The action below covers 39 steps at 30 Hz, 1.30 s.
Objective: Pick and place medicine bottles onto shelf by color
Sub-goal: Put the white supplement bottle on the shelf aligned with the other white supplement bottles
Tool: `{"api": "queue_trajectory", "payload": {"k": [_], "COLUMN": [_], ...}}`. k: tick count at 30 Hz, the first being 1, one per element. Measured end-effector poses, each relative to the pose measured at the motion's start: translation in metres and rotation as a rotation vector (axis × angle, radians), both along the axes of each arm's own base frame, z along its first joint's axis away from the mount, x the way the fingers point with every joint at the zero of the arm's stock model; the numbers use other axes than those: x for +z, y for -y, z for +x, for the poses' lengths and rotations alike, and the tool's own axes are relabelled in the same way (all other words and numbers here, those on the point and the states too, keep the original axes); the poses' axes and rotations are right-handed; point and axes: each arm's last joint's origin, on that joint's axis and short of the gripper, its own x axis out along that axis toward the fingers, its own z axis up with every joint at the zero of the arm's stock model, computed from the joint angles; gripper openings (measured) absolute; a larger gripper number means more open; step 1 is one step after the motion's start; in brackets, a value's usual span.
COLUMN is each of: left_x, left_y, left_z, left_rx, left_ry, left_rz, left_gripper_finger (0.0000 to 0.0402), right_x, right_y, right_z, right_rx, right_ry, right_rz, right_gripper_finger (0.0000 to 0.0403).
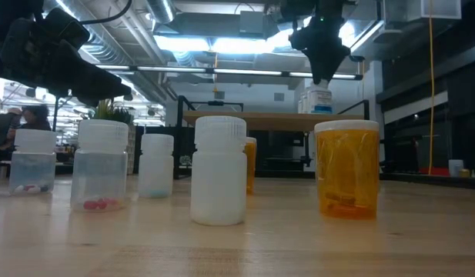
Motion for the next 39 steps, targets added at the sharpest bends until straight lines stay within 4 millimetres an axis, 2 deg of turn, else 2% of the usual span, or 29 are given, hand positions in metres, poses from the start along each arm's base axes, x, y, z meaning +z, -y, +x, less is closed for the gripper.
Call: {"api": "queue_trajectory", "payload": {"k": [7,16,28,33,36,39], "left_x": [0.000,0.000,0.000,0.000,0.000,0.000], "left_y": [0.000,0.000,0.000,0.000,0.000,0.000], "left_z": [0.000,0.000,0.000,0.000,0.000,0.000], "left_rx": [0.000,0.000,0.000,0.000,-0.001,0.000], "left_ry": [0.000,0.000,0.000,0.000,0.000,0.000], "left_rz": [0.000,0.000,0.000,0.000,0.000,0.000], "left_gripper_finger": [0.0165,0.0165,0.0165,0.0165,0.0165,0.0165], "right_x": [0.000,0.000,0.000,0.000,-0.001,0.000], "right_y": [-0.001,-0.004,-0.020,-0.023,-0.026,-0.034], "right_z": [0.000,-0.001,0.008,0.006,0.001,0.004], "right_rx": [-0.168,-0.296,-0.287,-0.320,-0.335,-0.288], "right_ry": [0.046,0.063,0.087,0.053,-0.001,0.018], "right_rz": [0.015,0.033,0.034,-0.017,0.005,0.048], "right_gripper_finger": [0.0220,0.0220,0.0220,0.0220,0.0220,0.0220]}}
